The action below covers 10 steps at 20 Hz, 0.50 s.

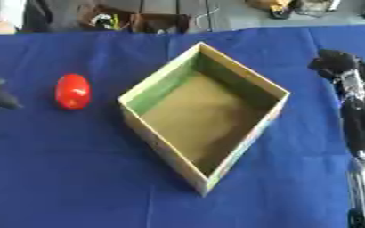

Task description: Pick up objects on the table and place them in the box.

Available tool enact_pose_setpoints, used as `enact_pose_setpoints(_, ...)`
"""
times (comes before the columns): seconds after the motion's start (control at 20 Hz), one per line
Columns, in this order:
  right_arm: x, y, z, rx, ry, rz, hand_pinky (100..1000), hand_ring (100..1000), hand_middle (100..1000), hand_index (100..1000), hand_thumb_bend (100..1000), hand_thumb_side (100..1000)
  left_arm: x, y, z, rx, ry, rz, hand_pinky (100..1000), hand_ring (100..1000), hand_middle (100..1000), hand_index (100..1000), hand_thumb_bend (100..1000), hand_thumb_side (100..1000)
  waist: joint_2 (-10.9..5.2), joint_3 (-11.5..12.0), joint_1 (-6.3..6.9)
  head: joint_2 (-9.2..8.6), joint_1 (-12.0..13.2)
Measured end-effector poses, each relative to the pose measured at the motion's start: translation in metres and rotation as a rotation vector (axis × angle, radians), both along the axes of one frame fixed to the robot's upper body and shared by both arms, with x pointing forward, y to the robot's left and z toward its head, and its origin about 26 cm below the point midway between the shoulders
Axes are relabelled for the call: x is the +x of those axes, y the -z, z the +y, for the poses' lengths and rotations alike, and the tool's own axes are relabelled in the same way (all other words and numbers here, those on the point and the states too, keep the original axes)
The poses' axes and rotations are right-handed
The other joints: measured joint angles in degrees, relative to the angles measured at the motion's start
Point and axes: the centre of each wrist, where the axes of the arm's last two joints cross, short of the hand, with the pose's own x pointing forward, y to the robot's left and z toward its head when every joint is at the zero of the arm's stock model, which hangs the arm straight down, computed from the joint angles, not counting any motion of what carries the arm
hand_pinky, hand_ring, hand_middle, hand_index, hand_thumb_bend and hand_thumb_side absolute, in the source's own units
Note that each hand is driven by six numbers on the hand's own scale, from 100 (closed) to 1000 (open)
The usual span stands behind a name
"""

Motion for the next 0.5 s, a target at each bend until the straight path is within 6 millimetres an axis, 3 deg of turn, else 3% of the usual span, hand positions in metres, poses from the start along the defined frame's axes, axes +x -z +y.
enact_pose_setpoints(0.5,0.0000,0.0001,0.0001,-0.005,0.001,0.000,909,858,638,797,100,883,0.0000,0.0000,0.0002,0.006,-0.002,0.001,523,492,565,815,100,1000,0.25,-0.03,-0.01,-0.55,-0.38)
